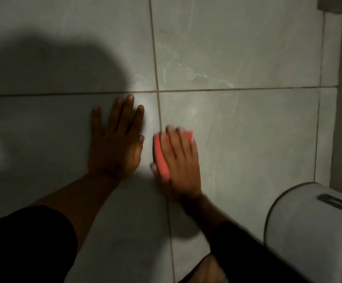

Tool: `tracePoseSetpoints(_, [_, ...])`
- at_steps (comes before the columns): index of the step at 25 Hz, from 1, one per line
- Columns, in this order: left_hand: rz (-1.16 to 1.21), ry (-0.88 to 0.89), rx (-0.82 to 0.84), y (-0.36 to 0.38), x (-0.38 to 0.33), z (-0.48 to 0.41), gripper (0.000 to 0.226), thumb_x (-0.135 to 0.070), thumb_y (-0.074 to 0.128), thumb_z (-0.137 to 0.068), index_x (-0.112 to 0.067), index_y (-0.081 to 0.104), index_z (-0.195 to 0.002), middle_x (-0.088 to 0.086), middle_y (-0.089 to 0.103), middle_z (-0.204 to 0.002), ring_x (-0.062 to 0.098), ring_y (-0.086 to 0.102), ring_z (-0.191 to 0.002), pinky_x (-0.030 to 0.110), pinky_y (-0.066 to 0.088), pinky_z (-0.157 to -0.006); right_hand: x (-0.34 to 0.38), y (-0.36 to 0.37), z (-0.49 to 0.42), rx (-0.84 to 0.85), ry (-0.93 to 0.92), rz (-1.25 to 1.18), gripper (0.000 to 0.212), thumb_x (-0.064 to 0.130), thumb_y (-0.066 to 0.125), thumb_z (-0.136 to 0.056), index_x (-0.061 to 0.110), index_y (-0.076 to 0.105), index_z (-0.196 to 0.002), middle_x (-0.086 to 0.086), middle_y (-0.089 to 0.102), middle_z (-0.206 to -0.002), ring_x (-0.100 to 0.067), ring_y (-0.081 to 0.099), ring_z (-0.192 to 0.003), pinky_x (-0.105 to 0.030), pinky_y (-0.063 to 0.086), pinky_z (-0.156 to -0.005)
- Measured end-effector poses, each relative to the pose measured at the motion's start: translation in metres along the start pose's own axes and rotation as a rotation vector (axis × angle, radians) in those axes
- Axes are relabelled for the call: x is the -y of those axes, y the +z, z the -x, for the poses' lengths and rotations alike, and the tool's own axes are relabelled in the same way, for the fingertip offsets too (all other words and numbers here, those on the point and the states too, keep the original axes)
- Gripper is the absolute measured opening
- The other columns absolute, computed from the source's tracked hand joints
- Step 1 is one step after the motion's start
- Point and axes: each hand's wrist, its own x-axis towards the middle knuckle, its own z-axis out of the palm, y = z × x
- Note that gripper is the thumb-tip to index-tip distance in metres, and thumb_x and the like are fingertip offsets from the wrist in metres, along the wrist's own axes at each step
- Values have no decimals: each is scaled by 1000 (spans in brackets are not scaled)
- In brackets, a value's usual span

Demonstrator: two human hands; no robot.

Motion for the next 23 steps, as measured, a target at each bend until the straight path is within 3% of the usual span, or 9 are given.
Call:
tracePoseSetpoints(2, [0, -5, -3, 1, 0, 2, 67, -35, 41, -106, -16, 29, -169, 16, 19, -180, 37, 16, -167, 73, 11, -128, 9, 2, 104, 94, 31, -19, 63, 49, 41, -112, 19, 40, -168, -13, 34, -177, -38, 23, -169, -69, 25, -134])
tracePoseSetpoints(4, [-4, -9, -5, 2, -2, 4, 68, -36, 41, -106, -16, 27, -169, 15, 18, -180, 37, 15, -168, 73, 11, -128, -10, 4, 124, 129, 19, -1, 65, 45, 51, -108, 17, 40, -165, -14, 32, -174, -44, 32, -163, -73, 37, -126])
tracePoseSetpoints(6, [-9, 0, 4, 3, -2, 2, 68, -38, 38, -107, -17, 26, -170, 15, 17, -181, 37, 13, -168, 73, 11, -129, -44, -3, 49, 47, 35, 20, 72, 51, 41, -109, 12, 33, -170, -21, 26, -179, -45, 24, -167, -71, 29, -131])
tracePoseSetpoints(10, [-22, 2, 18, 3, 1, 1, 70, -40, 39, -107, -18, 23, -171, 14, 14, -181, 37, 12, -168, 72, 9, -129, -91, -27, -111, -146, 108, -21, 87, 67, 20, -108, 10, 15, -175, -18, 16, -184, -38, 11, -172, -53, 1, -141])
tracePoseSetpoints(12, [-21, -6, 22, 1, -1, 0, 70, -39, 41, -106, -18, 24, -171, 14, 15, -181, 37, 13, -168, 72, 10, -129, -91, -11, -69, -107, 106, -11, 88, 68, 16, -109, 10, 13, -175, -18, 11, -185, -37, 8, -173, -56, 2, -142])
tracePoseSetpoints(15, [-17, -11, 22, 1, 0, 2, 70, -38, 43, -105, -18, 26, -170, 14, 16, -181, 37, 16, -167, 72, 9, -129, -84, 5, 80, 67, 224, -28, 86, 65, 15, -110, 10, 16, -176, -13, 0, -187, -37, 2, -173, -64, 10, -138])
tracePoseSetpoints(17, [-9, -5, 22, 0, -1, 2, 71, -39, 41, -105, -18, 26, -170, 14, 16, -181, 37, 15, -168, 73, 8, -129, -109, 5, 109, 58, 342, -91, 83, 59, 21, -111, 6, 22, -174, -18, 4, -185, -43, 7, -172, -68, 15, -136])
tracePoseSetpoints(21, [-16, 6, 35, 4, 2, 2, 73, -41, 36, -104, -18, 20, -171, 15, 13, -181, 37, 11, -168, 73, 5, -129, -177, -34, -22, -189, 827, -239, 84, 51, 37, -104, 2, 27, -172, -21, 21, -182, -42, 16, -171, -59, 14, -139])
tracePoseSetpoints(23, [-21, 17, 46, 6, 2, 1, 73, -42, 32, -104, -19, 17, -172, 14, 11, -181, 36, 10, -168, 72, 4, -129, -161, -43, -85, -233, 764, -169, 82, 54, 33, -104, 10, 29, -173, -17, 24, -183, -40, 18, -171, -56, 14, -139])
